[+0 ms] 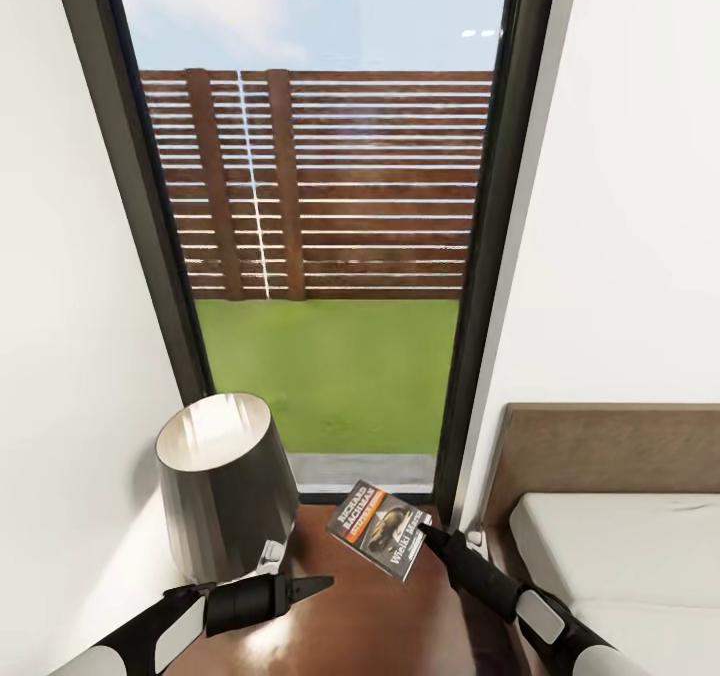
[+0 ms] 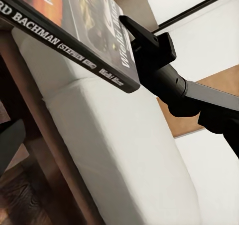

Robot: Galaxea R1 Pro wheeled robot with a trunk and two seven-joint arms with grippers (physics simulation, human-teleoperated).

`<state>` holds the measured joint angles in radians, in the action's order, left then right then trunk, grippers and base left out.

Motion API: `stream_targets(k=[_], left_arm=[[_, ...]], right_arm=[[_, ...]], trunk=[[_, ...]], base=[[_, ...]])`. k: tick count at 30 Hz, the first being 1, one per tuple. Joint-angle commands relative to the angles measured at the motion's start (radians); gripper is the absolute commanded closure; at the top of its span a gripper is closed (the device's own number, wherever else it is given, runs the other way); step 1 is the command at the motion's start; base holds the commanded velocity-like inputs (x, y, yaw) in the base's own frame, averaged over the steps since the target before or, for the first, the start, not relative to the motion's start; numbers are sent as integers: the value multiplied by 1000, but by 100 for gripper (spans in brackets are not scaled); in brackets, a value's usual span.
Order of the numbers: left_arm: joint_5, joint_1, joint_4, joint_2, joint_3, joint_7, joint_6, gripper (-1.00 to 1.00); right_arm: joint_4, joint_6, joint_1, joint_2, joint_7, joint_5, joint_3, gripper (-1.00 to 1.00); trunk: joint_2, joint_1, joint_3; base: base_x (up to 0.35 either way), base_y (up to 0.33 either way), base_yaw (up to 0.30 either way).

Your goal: In the bedroom, move the book from the bed onto either nightstand, and place the two sandals side by side next to the bed.

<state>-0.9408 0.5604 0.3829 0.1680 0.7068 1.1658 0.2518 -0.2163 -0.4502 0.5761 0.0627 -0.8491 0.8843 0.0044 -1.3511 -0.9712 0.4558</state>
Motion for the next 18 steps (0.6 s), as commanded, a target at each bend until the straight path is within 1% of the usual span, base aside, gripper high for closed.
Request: stream_targets(k=[1,5,7,9,11,18], left_arm=[[-10,1,1,1,6,2,10,-100],[-10,1,1,1,7,2,10,-100],[-10,1,1,1,6,2,10,-100],[-10,1,1,1,6,2,10,-100],[-10,1,1,1,6,2,10,-100],[-10,1,1,1,6,1,10,-100]], right_arm=[[0,-8,1,0,-1,6,0,100],[0,-8,1,0,10,4,0,100],[0,-8,1,0,42,5,-1,100],[0,-7,1,0,101,7,-2,100],[0,-7,1,1,143,8,-2,100],[0,-8,0,2,160,8,-3,100]], trunk=[[-8,-4,4],[-36,-19,17],[-50,-27,23],[-64,-35,29],[-78,-42,36],[-127,-69,58]], base=[[0,0,0],[0,0,0],[0,0,0],[0,0,0],[0,0,0],[0,0,0]])
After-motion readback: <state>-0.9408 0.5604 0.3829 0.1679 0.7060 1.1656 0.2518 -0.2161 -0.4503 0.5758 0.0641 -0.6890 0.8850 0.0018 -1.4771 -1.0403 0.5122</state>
